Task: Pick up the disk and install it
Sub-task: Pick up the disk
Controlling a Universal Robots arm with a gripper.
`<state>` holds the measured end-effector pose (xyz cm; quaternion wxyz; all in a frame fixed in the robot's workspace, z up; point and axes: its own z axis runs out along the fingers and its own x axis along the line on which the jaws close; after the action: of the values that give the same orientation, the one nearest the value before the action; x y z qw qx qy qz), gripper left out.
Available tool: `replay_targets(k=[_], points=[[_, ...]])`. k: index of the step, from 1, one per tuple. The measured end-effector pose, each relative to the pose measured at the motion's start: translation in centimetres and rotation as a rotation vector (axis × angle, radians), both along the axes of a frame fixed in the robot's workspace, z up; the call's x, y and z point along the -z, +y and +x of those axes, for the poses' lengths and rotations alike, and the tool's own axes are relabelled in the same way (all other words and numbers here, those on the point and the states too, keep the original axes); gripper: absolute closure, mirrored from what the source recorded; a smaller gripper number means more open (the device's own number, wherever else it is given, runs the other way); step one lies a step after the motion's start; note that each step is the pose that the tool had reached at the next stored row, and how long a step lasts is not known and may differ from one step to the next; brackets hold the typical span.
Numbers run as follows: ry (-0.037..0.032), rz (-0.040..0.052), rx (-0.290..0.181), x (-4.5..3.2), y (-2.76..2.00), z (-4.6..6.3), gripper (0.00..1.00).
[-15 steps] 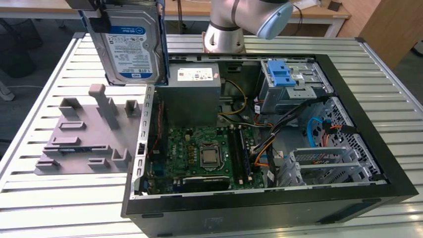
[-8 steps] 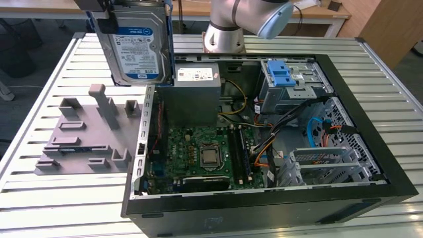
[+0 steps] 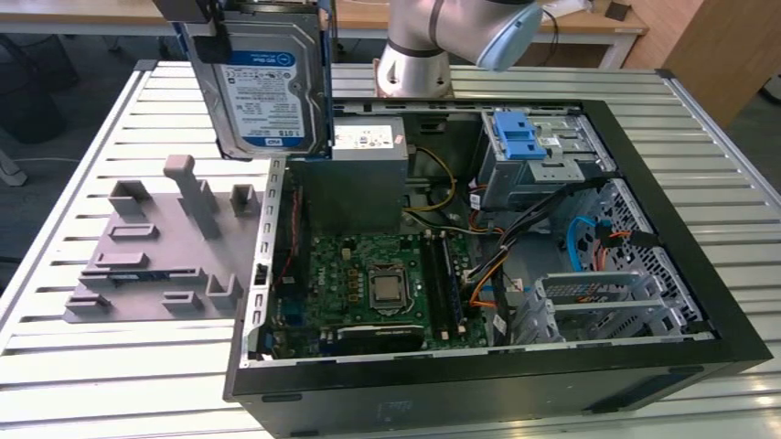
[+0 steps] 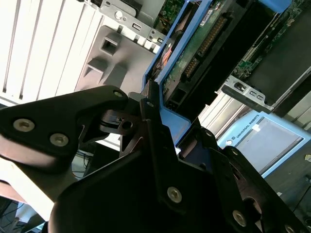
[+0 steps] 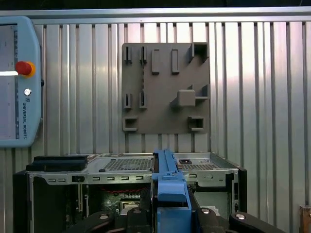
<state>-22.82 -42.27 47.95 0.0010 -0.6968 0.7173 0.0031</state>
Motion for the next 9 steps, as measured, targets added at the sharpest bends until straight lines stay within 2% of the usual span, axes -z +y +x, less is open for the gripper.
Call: replay_targets(k=[9], points=[[0.0,0.0001,0.0,0.0,-0.2,1.09,0.64]])
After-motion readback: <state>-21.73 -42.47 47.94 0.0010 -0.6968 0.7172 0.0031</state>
